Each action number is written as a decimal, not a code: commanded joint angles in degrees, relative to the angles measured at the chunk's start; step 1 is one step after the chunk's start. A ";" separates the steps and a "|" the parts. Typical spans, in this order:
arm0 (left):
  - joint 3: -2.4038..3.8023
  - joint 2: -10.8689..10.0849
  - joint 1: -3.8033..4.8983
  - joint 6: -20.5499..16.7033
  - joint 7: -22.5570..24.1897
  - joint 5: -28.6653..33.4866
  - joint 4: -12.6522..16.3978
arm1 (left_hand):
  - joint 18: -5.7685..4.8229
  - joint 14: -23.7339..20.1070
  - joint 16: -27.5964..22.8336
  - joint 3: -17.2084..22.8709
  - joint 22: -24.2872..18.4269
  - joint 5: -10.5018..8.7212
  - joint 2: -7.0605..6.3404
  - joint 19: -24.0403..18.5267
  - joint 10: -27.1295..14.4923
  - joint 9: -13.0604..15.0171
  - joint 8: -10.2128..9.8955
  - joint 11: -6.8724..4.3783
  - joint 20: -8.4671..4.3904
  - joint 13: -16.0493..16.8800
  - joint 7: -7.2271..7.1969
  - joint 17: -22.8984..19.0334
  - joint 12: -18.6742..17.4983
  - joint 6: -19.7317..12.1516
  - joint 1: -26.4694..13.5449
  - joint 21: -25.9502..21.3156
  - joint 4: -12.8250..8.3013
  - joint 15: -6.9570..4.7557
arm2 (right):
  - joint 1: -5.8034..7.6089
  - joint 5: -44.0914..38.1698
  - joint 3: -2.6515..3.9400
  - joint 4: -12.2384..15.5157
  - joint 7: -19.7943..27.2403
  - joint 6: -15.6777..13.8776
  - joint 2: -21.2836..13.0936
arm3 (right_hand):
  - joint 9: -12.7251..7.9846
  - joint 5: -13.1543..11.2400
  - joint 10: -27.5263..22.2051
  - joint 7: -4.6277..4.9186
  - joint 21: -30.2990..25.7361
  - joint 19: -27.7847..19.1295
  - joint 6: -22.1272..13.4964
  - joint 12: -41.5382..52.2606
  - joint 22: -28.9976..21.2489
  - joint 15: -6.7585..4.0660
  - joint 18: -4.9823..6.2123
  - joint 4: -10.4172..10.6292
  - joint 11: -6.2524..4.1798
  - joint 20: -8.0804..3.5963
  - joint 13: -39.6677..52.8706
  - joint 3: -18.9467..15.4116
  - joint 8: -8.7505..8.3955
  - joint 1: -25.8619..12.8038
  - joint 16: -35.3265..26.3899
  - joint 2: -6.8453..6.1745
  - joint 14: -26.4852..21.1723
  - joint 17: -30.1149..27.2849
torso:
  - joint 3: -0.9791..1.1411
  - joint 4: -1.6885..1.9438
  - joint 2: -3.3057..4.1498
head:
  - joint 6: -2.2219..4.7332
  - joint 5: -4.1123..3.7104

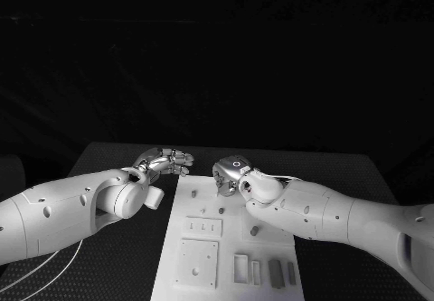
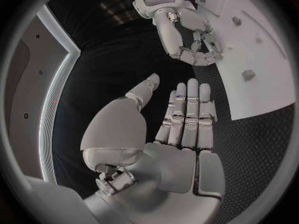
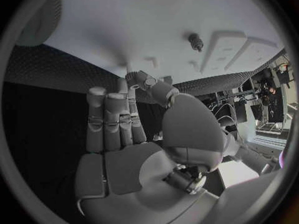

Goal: Assemble the parts on the task board

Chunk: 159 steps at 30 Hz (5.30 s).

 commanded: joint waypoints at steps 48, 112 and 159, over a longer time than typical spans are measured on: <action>0.06 -0.19 0.09 0.80 0.21 0.05 -0.30 | 1.09 -0.48 -0.41 0.41 1.34 -0.18 -0.28 -0.52 -0.59 0.19 -0.60 0.54 -0.04 0.07 0.53 0.28 -0.77 -0.05 -0.78 0.59 -0.26 0.16 | -0.62 6.89 -0.21 1.78 3.03 -3.86 -3.06 | -1.97 0.36 -14.53 2.71 -0.92 -3.93 -11.57 -3.32 0.85 4.27 3.47 0.28 5.34 0.79 -3.96 -1.68 -5.66 -0.40 -0.97 -6.19 -3.34 -2.32 | -0.03 -0.13 0.05 | 0.06 -0.18; 0.04 -0.87 0.04 1.71 0.30 -0.02 -0.81 | 1.16 -0.52 -0.74 0.80 1.28 -0.19 -0.11 -1.01 1.08 0.74 -0.78 0.76 0.09 0.76 0.89 0.93 -0.33 0.41 -1.14 1.35 -0.51 0.27 | -0.11 13.47 3.83 5.33 7.29 12.26 -15.31 | -2.35 0.42 -23.79 1.88 9.76 -4.77 -9.84 63.95 1.15 -1.65 3.47 1.28 -0.94 -1.11 40.41 -8.04 -4.75 -3.52 14.06 -1.52 -7.56 6.26 | 0.83 -2.19 -0.19 | 0.49 0.58; 0.04 -0.84 0.04 1.74 0.07 -0.14 -0.83 | 1.18 -0.55 -0.82 0.91 1.27 -0.15 -0.10 -1.11 0.93 0.83 -0.88 0.69 0.10 0.78 0.88 1.04 -0.51 0.38 -1.15 1.46 -0.57 0.28 | -1.13 10.93 3.11 3.42 7.34 13.97 -13.36 | -2.19 1.26 -23.68 1.81 11.26 -5.05 -5.56 65.51 0.83 -1.60 3.47 0.41 -0.96 -1.28 38.79 -4.71 -3.61 -5.50 13.22 0.36 -6.67 7.99 | 0.80 -2.26 -0.21 | -0.63 0.79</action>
